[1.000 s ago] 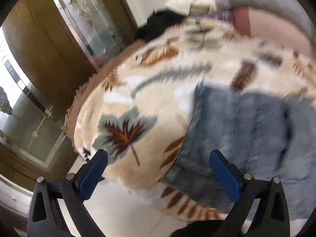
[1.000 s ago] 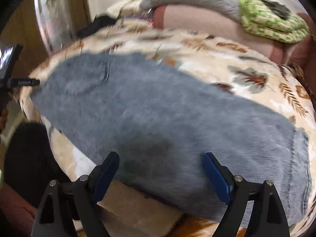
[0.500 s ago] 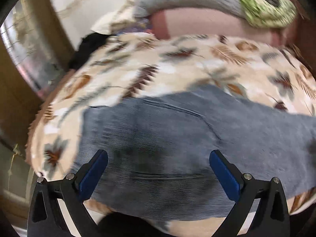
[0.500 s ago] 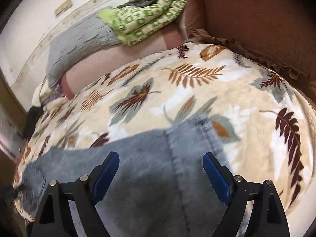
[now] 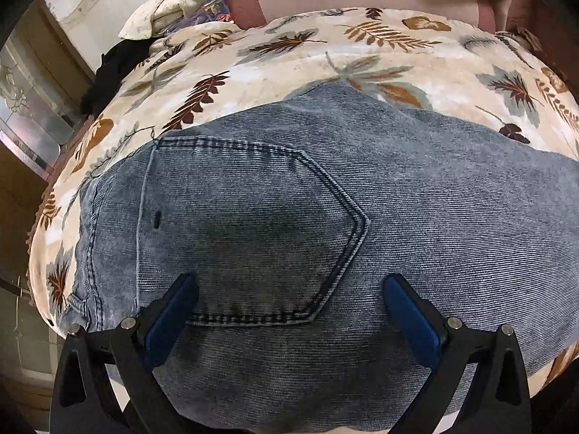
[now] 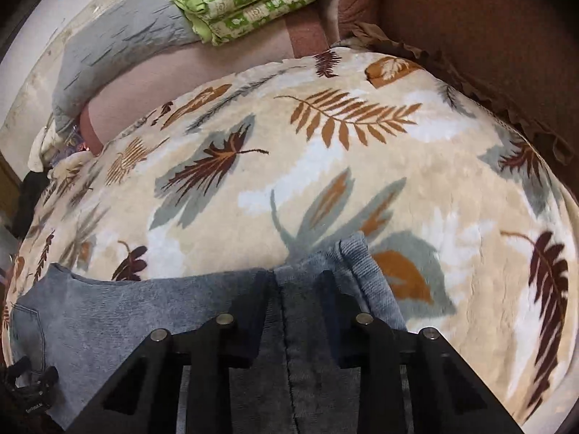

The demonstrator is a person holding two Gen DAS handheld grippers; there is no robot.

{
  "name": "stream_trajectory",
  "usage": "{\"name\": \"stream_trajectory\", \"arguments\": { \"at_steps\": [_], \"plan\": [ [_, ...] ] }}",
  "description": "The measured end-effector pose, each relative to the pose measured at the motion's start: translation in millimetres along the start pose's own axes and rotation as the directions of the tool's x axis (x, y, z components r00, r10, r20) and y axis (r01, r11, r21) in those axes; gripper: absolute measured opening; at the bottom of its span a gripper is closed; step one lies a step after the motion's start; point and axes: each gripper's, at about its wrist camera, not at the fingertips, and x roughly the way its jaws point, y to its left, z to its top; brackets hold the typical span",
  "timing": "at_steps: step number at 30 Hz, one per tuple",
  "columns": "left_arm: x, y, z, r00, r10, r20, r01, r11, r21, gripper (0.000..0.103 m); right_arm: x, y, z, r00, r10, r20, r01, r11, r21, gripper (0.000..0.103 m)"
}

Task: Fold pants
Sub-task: 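Close the right gripper on the edge of the jeans leg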

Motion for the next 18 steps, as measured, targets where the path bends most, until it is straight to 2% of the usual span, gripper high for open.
{"name": "stream_trajectory", "arguments": {
  "at_steps": [4, 6, 12, 15, 18],
  "plan": [
    [-2, 2, 2, 0.999, 0.007, -0.034, -0.006, 1.0, 0.003, 0.103, -12, -11, 4, 0.996, 0.083, 0.039, -0.086, 0.994, 0.072, 0.033],
    [-9, 0, -2, 0.999, 0.01, -0.035, -0.01, 1.0, -0.002, 0.103, -27, -11, 0, 0.989, 0.124, 0.075, -0.129, 0.989, 0.071, 0.033],
    [-37, -22, -13, 0.995, -0.096, 0.018, 0.096, 0.995, 0.036, 0.103, -78, -11, -33, 0.97, 0.208, 0.127, -0.213, 0.977, 0.025, 0.033],
    [-48, -37, -16, 0.989, -0.142, 0.037, 0.14, 0.988, 0.064, 0.103, -91, -17, -58, 0.967, 0.232, 0.104, -0.237, 0.971, 0.031, 0.033],
    [-50, -55, -19, 0.985, -0.164, 0.049, 0.158, 0.982, 0.107, 0.103, -96, -20, -76, 0.974, 0.216, 0.072, -0.218, 0.976, 0.01, 0.033]
  ]
}}
